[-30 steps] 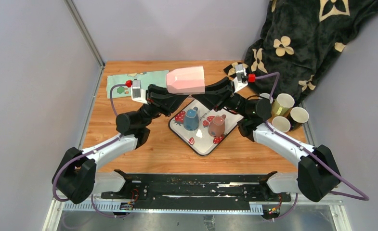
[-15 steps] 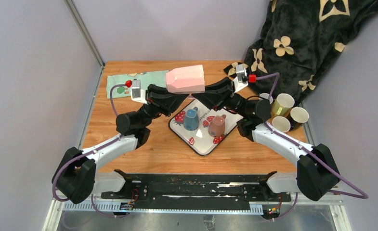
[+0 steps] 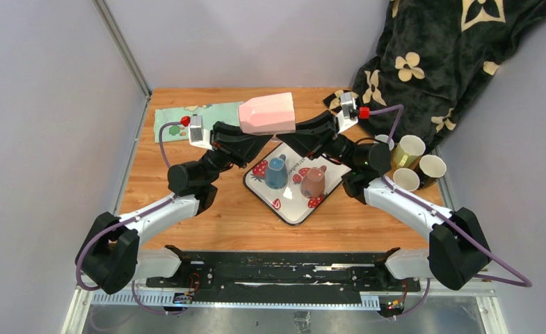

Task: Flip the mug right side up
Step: Turn over the cup on the tray.

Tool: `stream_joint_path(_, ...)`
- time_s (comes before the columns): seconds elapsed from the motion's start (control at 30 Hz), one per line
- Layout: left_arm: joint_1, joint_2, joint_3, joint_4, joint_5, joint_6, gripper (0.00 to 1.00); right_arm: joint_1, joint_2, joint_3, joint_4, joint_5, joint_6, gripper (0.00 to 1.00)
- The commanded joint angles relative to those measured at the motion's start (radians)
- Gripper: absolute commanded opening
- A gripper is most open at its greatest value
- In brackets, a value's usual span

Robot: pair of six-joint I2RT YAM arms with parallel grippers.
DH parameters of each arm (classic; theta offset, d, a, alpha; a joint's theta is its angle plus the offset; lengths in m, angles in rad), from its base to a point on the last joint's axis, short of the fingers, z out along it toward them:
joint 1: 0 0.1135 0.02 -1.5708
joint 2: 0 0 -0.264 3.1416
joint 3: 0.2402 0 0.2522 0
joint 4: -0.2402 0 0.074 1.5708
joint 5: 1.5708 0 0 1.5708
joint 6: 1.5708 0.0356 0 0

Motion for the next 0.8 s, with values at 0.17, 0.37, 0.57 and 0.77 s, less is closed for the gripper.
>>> stream_joint_path(0.17,-0.029,0.009,0.042,0.076,0.059,0.008,0.00,0.025,-0.018,0.043,-0.025,0.042,-0.003,0.00)
stream_joint_path(0.37,-0.029,0.005,0.041,0.076,0.056,0.007,0.00,0.025,-0.043,0.030,-0.048,0.046,-0.030,0.00)
stream_joint_path(0.57,-0.029,-0.005,0.033,0.076,0.043,0.014,0.00,0.026,-0.052,0.019,-0.042,0.047,-0.034,0.26)
stream_joint_path(0.77,-0.029,-0.009,0.031,0.077,0.043,0.013,0.00,0.026,-0.048,0.019,-0.026,0.037,-0.023,0.38)
